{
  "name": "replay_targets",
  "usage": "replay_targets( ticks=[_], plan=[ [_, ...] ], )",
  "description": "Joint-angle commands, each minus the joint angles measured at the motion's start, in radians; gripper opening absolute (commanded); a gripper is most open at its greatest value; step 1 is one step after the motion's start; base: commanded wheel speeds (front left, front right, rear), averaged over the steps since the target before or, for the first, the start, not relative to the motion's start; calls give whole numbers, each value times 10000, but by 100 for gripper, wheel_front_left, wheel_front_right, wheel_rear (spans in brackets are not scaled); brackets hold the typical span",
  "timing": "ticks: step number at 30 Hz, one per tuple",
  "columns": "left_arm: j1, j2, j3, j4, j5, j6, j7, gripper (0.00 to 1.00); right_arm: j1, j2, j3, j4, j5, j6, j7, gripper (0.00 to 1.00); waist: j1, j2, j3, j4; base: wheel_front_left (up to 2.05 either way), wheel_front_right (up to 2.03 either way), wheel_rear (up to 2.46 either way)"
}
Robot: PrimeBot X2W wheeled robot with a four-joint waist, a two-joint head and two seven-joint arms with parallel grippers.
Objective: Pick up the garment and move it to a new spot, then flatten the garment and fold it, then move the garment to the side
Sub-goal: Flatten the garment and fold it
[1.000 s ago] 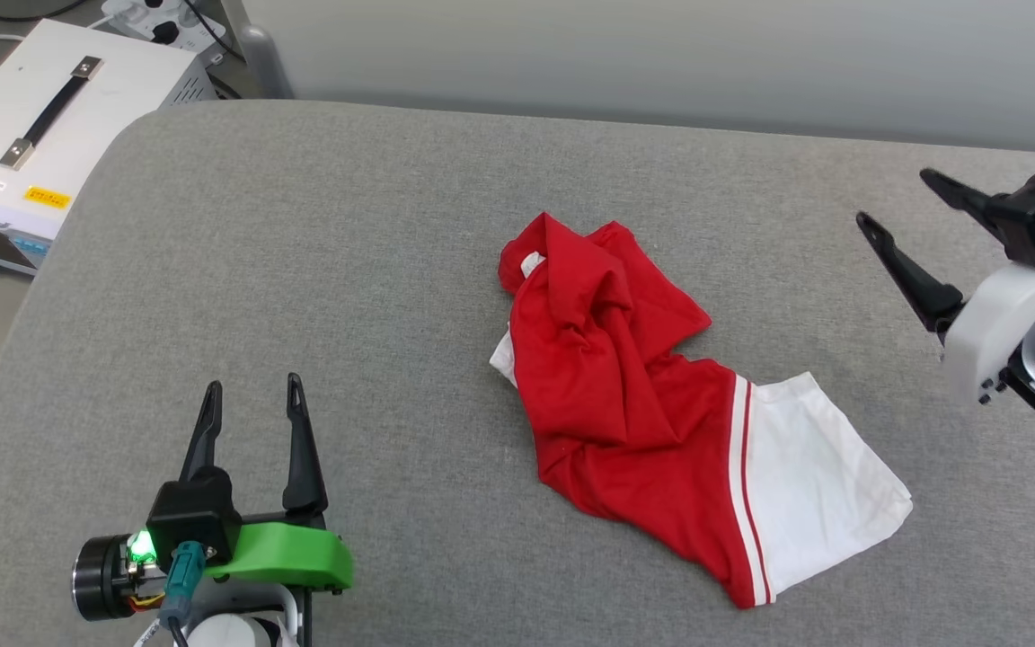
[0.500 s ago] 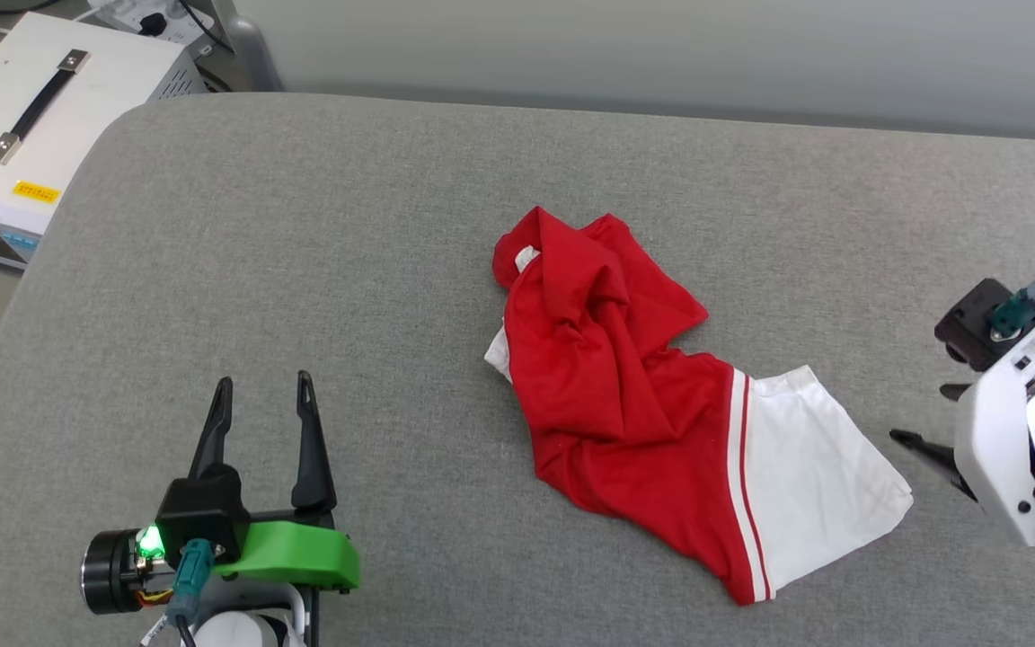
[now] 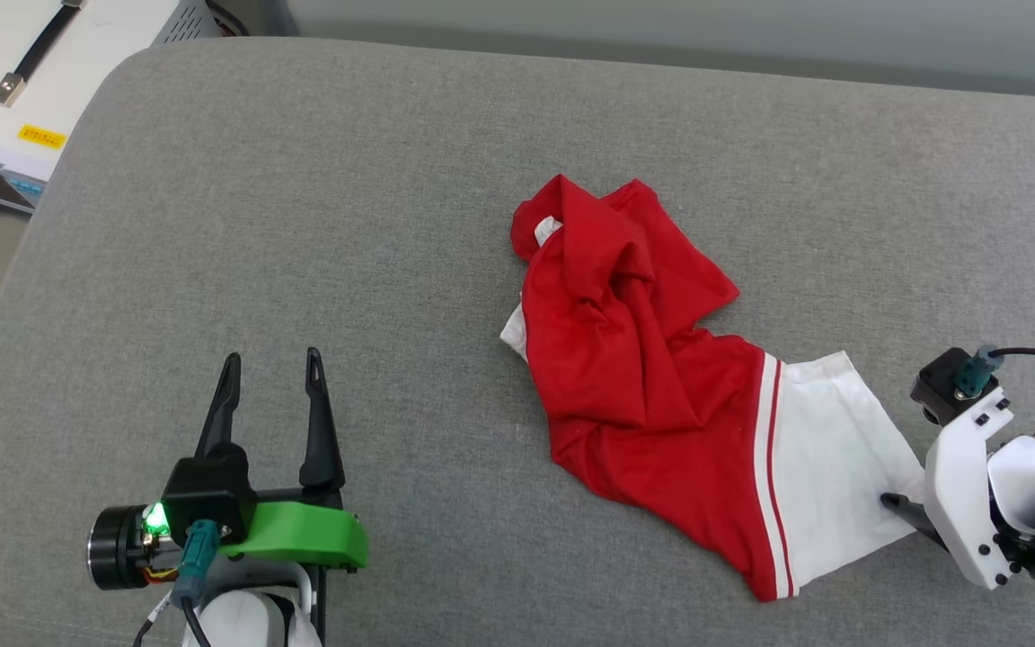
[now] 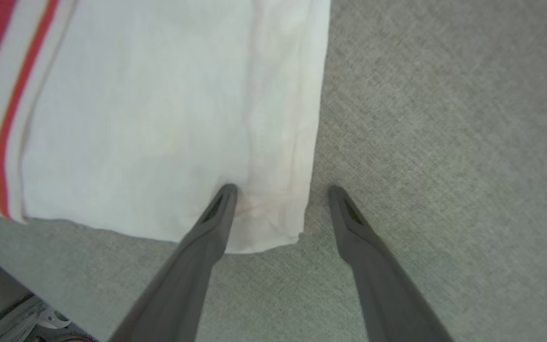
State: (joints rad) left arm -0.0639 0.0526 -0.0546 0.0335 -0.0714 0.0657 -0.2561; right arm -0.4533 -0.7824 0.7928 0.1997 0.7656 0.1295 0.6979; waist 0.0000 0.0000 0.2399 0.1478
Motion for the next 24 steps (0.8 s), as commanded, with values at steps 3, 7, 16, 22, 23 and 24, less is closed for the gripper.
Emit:
replay_targets(
  ticks=[3,7,16,22,23,24],
  plan=[
    [-128,-24,35,17,-63,13,-57,100,409,435,607,312,312,12,-328,55,0,0,43,-25,0,0,0],
    [-90,-24,79,75,-37,16,-57,100,-18,421,358,482,397,12,-1188,0,0,0,-66,-148,0,0,0],
    [-10,-24,105,109,47,-59,-57,100,-557,-392,-1542,1302,753,12,-2344,0,0,0,-378,-211,0,0,0],
    [4,-24,159,93,55,-97,-57,100,-64,-750,-2773,2837,927,12,-2477,0,0,0,-292,-132,0,0,0],
    [-4,-24,158,90,53,-100,-57,100,18,-760,-2892,3127,898,12,-2493,0,0,0,-267,-116,0,0,0],
    [-15,-24,159,86,49,-96,-57,100,126,-712,-2992,3471,882,12,-2487,0,0,0,-242,-105,0,0,0]
  ],
)
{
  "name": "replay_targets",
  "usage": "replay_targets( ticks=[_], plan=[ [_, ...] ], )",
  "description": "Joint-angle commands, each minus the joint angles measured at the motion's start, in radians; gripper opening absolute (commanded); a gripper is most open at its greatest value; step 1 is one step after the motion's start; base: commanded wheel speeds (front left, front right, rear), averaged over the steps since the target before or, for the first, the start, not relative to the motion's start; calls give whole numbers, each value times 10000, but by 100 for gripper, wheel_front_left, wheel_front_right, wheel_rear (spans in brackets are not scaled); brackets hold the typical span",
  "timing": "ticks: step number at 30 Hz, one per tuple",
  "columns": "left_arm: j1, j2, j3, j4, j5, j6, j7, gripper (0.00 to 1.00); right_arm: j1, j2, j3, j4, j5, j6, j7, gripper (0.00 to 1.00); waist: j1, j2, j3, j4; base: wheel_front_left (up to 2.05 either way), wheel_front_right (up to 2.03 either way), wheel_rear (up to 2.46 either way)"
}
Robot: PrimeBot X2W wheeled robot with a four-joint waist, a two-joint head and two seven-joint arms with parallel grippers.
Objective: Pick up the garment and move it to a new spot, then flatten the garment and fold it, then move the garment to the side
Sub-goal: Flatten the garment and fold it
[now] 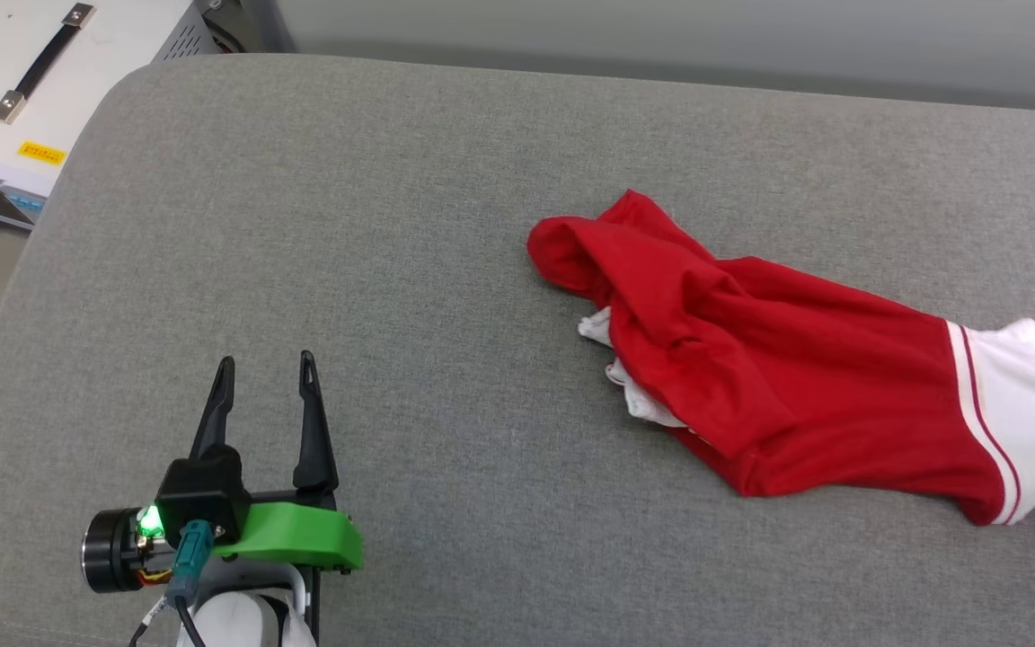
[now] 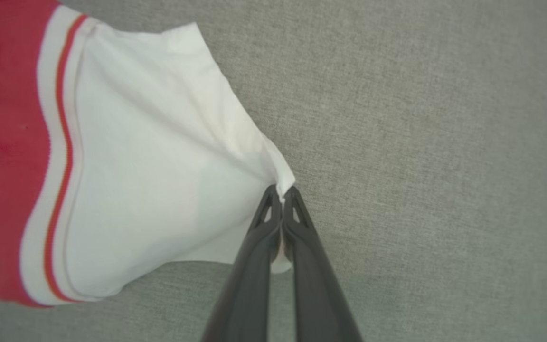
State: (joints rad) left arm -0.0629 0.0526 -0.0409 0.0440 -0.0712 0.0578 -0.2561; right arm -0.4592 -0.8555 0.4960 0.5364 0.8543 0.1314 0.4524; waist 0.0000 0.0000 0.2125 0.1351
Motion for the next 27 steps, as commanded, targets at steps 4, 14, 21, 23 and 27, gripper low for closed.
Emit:
replay_targets(
  ticks=[4,14,21,23,27],
  plan=[
    [-52,-24,2,11,31,11,-57,100,462,489,-217,1044,33,-7,-190,0,0,0,71,39,0,0,0],
    [45,48,137,76,317,-226,-57,100,89,1070,-1207,810,-1284,-7,-4006,100,0,0,-588,-262,0,0,0],
    [-282,272,-199,-168,548,-744,-57,100,661,2410,-2731,-1010,-3070,-7,-6193,100,0,0,-887,-649,0,0,0],
    [-566,394,-391,-227,596,-1008,-57,100,1041,2904,-3190,-1676,-3660,-7,-6362,100,0,0,-905,-715,0,0,0],
    [-1356,755,-992,-138,556,-1568,-57,100,1936,3833,-3760,-3062,-4583,-7,-6109,100,0,0,-914,-814,0,0,0]
  ],
)
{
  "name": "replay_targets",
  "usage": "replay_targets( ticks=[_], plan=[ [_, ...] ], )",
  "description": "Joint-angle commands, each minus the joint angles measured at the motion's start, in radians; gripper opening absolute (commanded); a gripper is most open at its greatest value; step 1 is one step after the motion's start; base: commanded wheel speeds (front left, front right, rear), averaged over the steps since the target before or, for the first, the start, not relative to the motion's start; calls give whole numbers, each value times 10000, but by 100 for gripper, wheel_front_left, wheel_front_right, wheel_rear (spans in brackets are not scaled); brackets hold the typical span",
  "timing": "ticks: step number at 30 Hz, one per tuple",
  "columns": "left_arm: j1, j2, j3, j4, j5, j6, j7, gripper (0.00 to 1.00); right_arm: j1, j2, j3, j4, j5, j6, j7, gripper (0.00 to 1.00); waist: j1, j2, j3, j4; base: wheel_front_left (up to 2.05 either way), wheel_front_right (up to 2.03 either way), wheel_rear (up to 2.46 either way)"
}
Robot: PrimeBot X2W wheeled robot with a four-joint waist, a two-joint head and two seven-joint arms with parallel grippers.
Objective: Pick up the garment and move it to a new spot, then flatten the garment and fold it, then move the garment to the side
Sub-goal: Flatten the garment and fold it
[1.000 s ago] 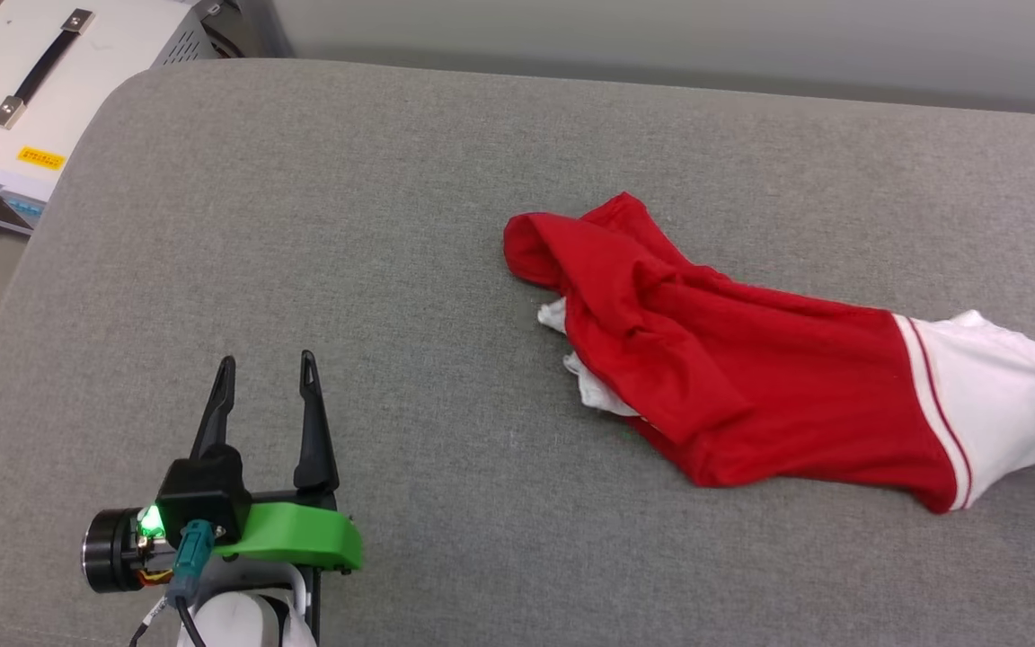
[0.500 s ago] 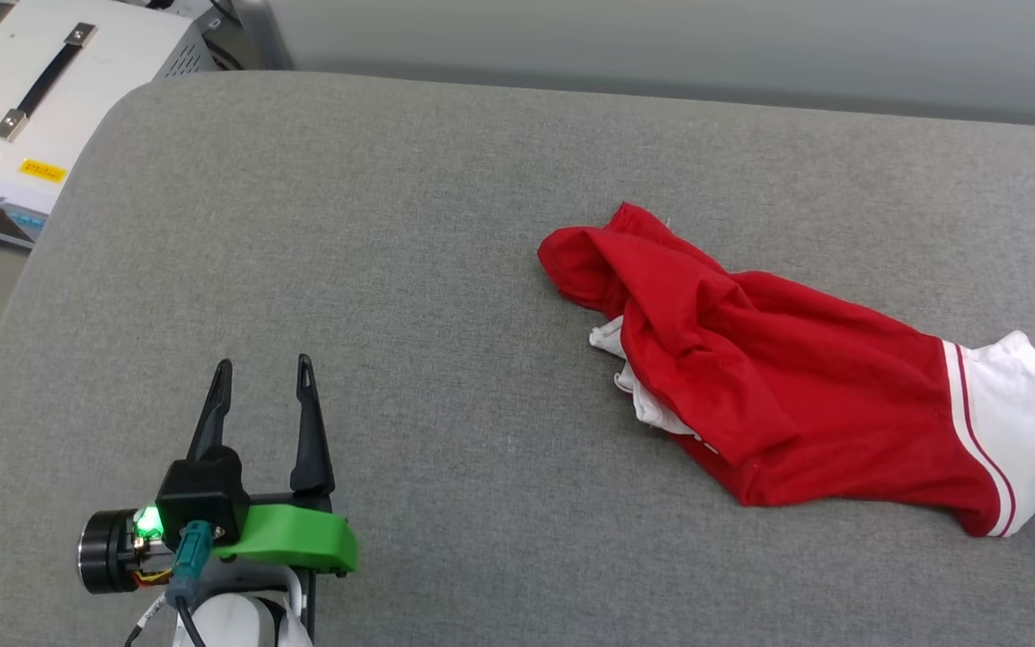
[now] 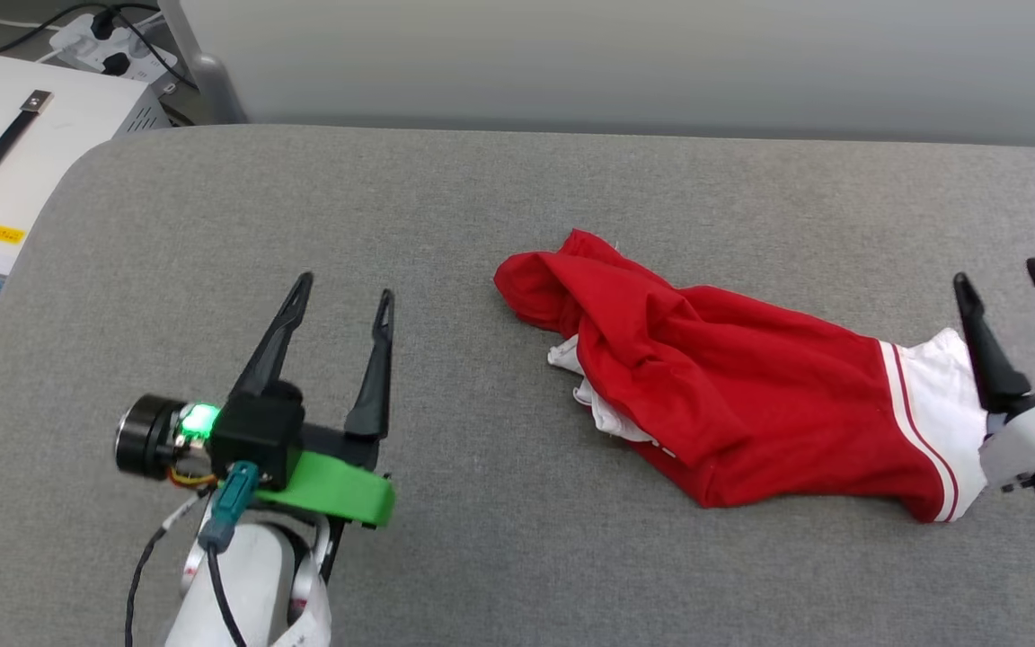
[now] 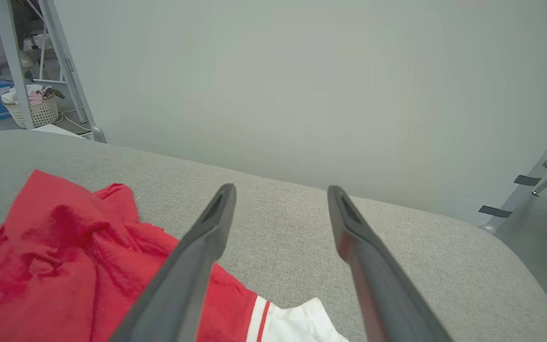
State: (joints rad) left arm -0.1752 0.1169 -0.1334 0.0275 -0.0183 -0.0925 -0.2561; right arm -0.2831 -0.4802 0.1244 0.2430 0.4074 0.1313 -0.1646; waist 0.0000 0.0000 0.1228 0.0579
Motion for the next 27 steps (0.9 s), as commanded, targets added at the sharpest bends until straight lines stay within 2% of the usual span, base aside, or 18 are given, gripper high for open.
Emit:
replay_targets(
  ticks=[1,5,7,14,20,25,27],
  plan=[
    [-470,236,-260,87,2,-160,-57,100,371,251,-106,-423,-271,-6,174,100,0,0,-17,-62,0,0,0],
    [-1721,940,-1457,631,-327,-362,53,100,1126,871,-251,-1603,-797,-6,639,100,0,0,17,-181,0,0,0],
    [-2528,1429,-2533,762,-795,-373,370,100,1339,970,-209,-1980,-797,-6,839,100,0,0,70,-274,0,0,0],
    [-5443,2882,-6219,753,-3726,-379,2452,100,1796,1288,-82,-2510,-810,-6,1065,100,0,0,331,-669,0,0,0],
    [-7488,3412,-8973,747,-6438,-380,4911,100,1685,1399,23,-2574,-812,-6,1042,100,0,0,724,-1060,0,0,0],
    [-8949,3636,-10910,808,-7961,-380,6737,100,1251,1378,215,-2433,-718,-6,876,100,0,0,1190,-1448,0,0,0],
    [-9307,3640,-11266,786,-8343,-380,7359,100,1045,1375,308,-2353,-671,-6,788,100,0,0,1410,-1609,0,0,0]
  ],
)
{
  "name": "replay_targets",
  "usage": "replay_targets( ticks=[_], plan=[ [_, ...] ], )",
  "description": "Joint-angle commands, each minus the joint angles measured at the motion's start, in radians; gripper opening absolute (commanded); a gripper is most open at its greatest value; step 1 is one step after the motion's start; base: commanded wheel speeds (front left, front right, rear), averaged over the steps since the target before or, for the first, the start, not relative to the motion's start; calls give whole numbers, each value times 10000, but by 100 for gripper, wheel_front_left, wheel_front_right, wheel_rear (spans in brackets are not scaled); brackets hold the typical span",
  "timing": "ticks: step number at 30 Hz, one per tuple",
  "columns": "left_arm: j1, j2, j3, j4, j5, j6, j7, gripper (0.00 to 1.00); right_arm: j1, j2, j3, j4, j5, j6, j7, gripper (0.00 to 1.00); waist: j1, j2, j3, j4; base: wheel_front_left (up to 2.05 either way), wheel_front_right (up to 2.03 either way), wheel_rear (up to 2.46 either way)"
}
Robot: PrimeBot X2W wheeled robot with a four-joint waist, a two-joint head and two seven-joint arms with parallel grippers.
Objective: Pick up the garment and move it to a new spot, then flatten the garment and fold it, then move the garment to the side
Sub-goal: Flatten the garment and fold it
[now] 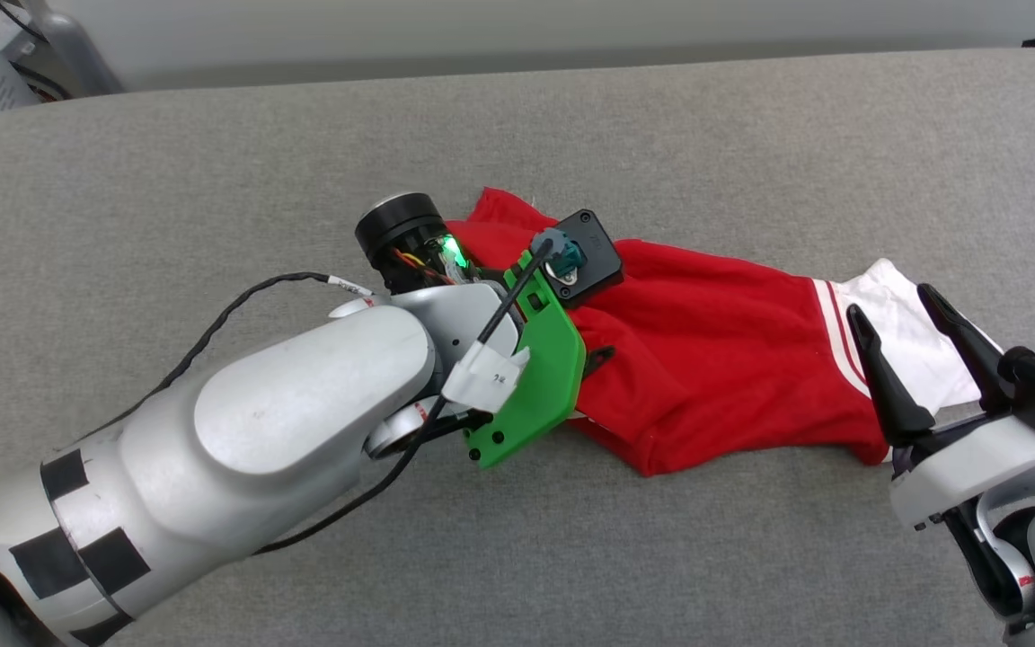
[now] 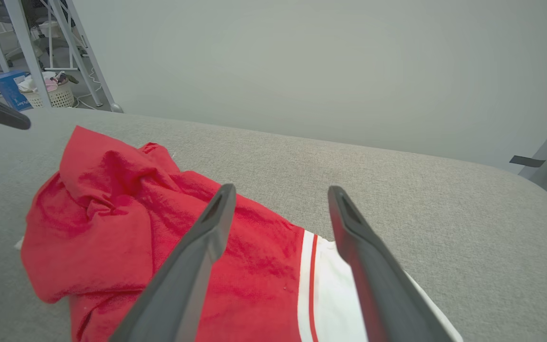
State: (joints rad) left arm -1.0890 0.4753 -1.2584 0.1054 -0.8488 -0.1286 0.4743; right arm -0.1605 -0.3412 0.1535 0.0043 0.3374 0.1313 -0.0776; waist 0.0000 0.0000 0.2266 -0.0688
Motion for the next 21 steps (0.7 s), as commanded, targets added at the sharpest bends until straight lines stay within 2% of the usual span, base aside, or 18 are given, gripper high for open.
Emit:
replay_targets(
  ticks=[1,6,11,18,21],
  plan=[
    [-306,66,-105,-29,-77,-20,320,100,-274,-16,63,70,49,-6,-121,100,0,0,485,-421,0,0,0],
    [-12,80,-212,-557,388,-20,2311,100,-814,-2,302,348,172,-6,-394,100,0,0,1071,-827,0,0,0],
    [607,405,-216,-1001,936,-20,3489,100,-1292,43,473,681,278,-6,-724,100,0,0,1591,-1136,0,0,0],
    [881,869,-217,-540,2032,-21,2978,100,-1767,91,692,1200,417,-6,-1124,100,0,0,2144,-1292,0,0,0],
    [957,917,-218,-204,2100,-21,2864,100,-1909,100,771,1371,447,-6,-1216,100,0,0,2296,-1289,0,0,0]
  ],
)
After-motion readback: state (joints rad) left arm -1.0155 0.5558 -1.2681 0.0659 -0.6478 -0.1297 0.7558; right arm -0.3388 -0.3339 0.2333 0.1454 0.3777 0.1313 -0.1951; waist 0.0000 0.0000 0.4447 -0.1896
